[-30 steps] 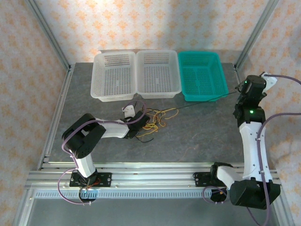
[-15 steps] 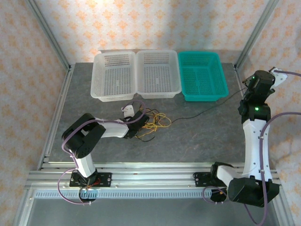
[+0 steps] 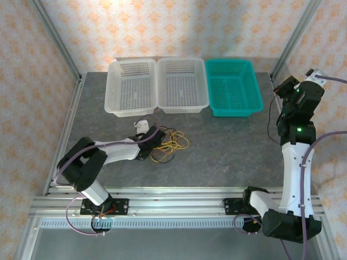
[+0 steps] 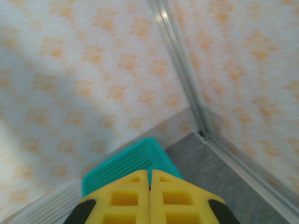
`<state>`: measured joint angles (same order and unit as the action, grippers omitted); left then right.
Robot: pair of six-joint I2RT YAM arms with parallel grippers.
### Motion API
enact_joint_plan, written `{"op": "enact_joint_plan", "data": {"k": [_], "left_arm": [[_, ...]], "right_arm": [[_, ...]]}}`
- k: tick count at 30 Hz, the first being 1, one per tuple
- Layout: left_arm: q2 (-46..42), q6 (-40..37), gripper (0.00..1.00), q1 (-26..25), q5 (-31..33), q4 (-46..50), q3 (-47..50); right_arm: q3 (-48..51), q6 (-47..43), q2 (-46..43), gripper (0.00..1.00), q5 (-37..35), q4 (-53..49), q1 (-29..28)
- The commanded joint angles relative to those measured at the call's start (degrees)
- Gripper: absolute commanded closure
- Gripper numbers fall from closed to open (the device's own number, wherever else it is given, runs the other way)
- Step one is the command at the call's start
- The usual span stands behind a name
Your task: Untangle the cables
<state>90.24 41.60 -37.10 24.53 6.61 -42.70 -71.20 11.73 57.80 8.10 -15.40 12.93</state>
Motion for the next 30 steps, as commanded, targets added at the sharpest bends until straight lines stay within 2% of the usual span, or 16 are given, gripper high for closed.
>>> {"op": "enact_joint_plan", "data": {"k": [1,5,11,13,17,24,30], "left_arm": [[-6.1,-5.0,0.0,0.0,-3.1,-0.4,-0.7],[-10.8,-7.7,0.0,0.0,-5.9,-0.9,-2.5],[-17.0,-13.1,0.0,0.0,-10.3,-1.3,-4.6],[-19.1,-15.7,0.0,0.0,-14.0,-3.0,-5.3],[-22.3,-21.4,0.0,0.0,-25.9,-9.3,-6.7],[-16.0,-24.5,0.01,-0.8,-44.1,-17.5,-13.7],[-8.8,-25.0,0.01,-5.2,-46.4,-21.7,-19.2]], "right_arm": [[-0.7,-0.8,-1.7,1.0,8.9,2.2,0.3],[-1.0,-1.0,-2.3,1.0,12.1,1.3,0.3],[-1.7,-1.2,-1.8,1.0,21.4,0.3,0.1],[-2.3,-1.0,-1.5,1.0,24.1,-0.4,-0.5],[-2.8,0.9,-0.6,1.0,29.5,-0.6,-2.2],[2.4,12.8,-1.0,1.0,35.1,7.8,-6.5],[7.6,22.9,-2.3,1.0,36.6,15.3,-7.7]]}}
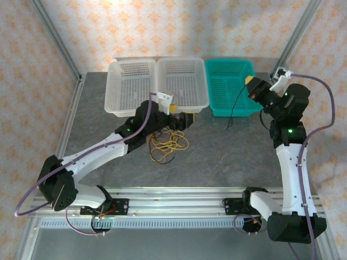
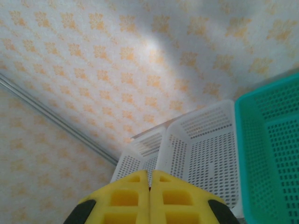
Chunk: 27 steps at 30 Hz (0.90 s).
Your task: Untangle the cables
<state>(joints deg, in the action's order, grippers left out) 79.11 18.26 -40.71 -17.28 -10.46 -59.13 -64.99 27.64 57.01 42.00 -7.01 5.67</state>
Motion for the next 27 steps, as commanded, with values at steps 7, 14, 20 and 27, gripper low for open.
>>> {"op": "enact_joint_plan", "data": {"k": [7,14,20,27], "left_arm": [[11.3,-1.7,0.01,-6.0,-6.7,-8.1,-9.2],[19.6,-0.6,0.01,-8.3,-7.2,-10.9,-15.5],[26.8,0.5,0.1,-8.8,-7.6,-12.7,-20.7],[32.1,2.3,0.41,-8.8,-8.1,-15.4,-21.9]], "right_arm": [[4.0,14.1,-2.2,1.0,4.7,12.6,-1.0],[3.8,15.3,-2.0,1.0,5.2,12.4,-1.1],[3.6,16.0,-1.7,1.0,4.9,11.9,-1.2],[2.9,15.8,-1.4,1.0,3.3,10.1,-1.2]]}}
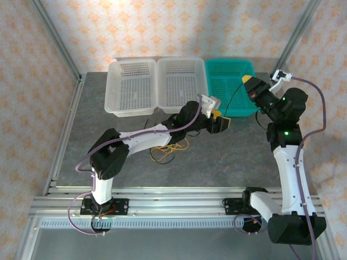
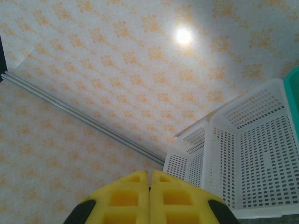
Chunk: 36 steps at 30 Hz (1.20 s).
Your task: Untangle the cables
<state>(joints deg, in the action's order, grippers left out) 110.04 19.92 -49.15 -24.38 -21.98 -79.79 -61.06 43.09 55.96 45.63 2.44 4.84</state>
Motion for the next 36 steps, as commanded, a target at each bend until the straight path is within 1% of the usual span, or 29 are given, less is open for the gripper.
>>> {"op": "enact_joint_plan", "data": {"k": [1,6,12,16,17,22,23,26,29,31,32,36], "left_arm": [[1.5,0.9,0.45,-0.3,-0.8,-4.2,-1.2],[3.6,2.8,0.58,-0.3,-1.7,-6.3,-2.3],[4.0,3.4,0.76,-0.3,-1.3,-7.3,-1.9],[3.1,3.4,0.92,-0.1,-0.8,-7.4,-0.5],[2.6,3.5,0.94,0.0,-0.7,-7.5,0.0],[-0.3,3.5,0.97,0.8,0.2,-7.6,3.7],[-2.9,3.6,0.97,1.0,0.4,-7.5,4.8],[-7.0,3.8,0.99,1.9,0.8,-7.4,8.5],[-11.6,4.3,1.0,3.0,0.5,-7.5,12.1],[-13.9,4.5,1.0,3.7,-0.9,-7.1,13.2],[-14.9,4.4,1.0,4.1,-1.7,-6.4,13.3],[-18.3,3.7,1.0,4.8,-3.3,-3.6,12.7]], "right_arm": [[-1.1,0.3,-0.3,1.0,-0.5,0.5,-0.4],[-0.8,0.8,-0.2,1.0,-0.8,0.4,-0.4],[-0.9,-0.1,-0.4,1.0,-2.5,-1.2,-0.4],[-1.7,-2.6,-0.4,1.0,-5.5,-4.7,-0.4],[-2.1,-3.6,-0.5,1.0,-6.8,-6.2,-0.4],[-3.6,-9.9,-0.9,1.0,-16.0,-13.8,-0.4],[-3.9,-11.8,-0.9,1.0,-18.7,-15.9,-0.4],[-3.2,-16.4,-1.2,1.0,-26.6,-19.9,-0.4],[-0.9,-19.4,-1.0,1.0,-32.2,-21.2,-0.4],[1.2,-20.1,-0.3,1.0,-32.3,-20.8,-0.4],[2.4,-20.4,0.1,1.0,-30.6,-19.8,-0.4],[7.1,-19.6,2.7,1.0,-19.1,-13.9,-0.4]]}}
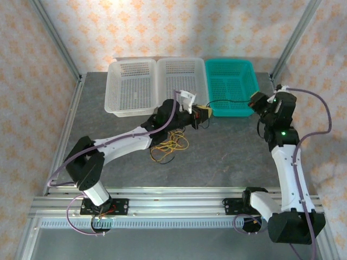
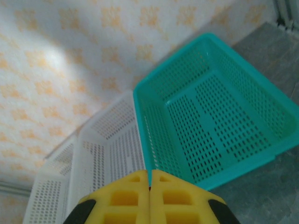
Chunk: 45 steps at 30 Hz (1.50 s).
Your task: Untangle the cables
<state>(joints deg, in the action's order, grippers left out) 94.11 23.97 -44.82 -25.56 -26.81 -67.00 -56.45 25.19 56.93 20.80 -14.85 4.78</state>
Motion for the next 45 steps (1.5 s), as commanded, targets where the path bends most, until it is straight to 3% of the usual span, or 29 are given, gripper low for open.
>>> {"op": "enact_joint_plan", "data": {"k": [1,6,13,17,21,25,28,31,41,45], "left_arm": [[-3.2,0.0,1.0,0.8,-2.3,1.3,-0.1],[-5.6,2.0,1.0,2.2,-4.0,1.1,-1.8],[-6.2,3.2,1.0,2.5,-4.9,0.7,-4.5],[-7.0,3.4,1.0,3.1,-3.6,1.1,-4.2],[-8.1,3.6,1.0,3.8,-2.9,1.8,-3.9],[-9.6,2.8,1.0,4.9,-2.1,4.4,-4.3],[-10.7,1.6,1.0,6.6,-0.3,8.3,-5.3],[-11.5,0.5,1.0,8.9,1.2,12.9,-7.1],[-12.9,-4.5,1.0,17.7,9.5,26.6,-12.8],[-11.4,-5.3,1.0,22.7,13.3,32.1,-16.0]], "right_arm": [[3.5,-1.3,2.9,1.0,8.0,4.2,-0.3],[6.9,-0.6,7.2,1.0,13.1,7.5,-3.3],[6.6,0.6,13.4,0.99,15.2,11.6,-14.4],[5.7,1.3,14.2,0.96,13.4,12.2,-16.9],[5.3,1.6,11.7,0.86,9.9,12.1,-16.9],[5.3,1.5,6.9,0.68,3.7,11.7,-16.9],[5.8,0.9,3.6,0.48,-2.3,11.3,-16.9],[6.9,-0.1,1.1,0.38,-5.1,12.0,-17.0],[6.7,-1.8,1.9,0.37,-4.4,16.6,-23.9],[5.5,-3.1,4.4,0.36,-5.7,18.3,-30.2]]}}
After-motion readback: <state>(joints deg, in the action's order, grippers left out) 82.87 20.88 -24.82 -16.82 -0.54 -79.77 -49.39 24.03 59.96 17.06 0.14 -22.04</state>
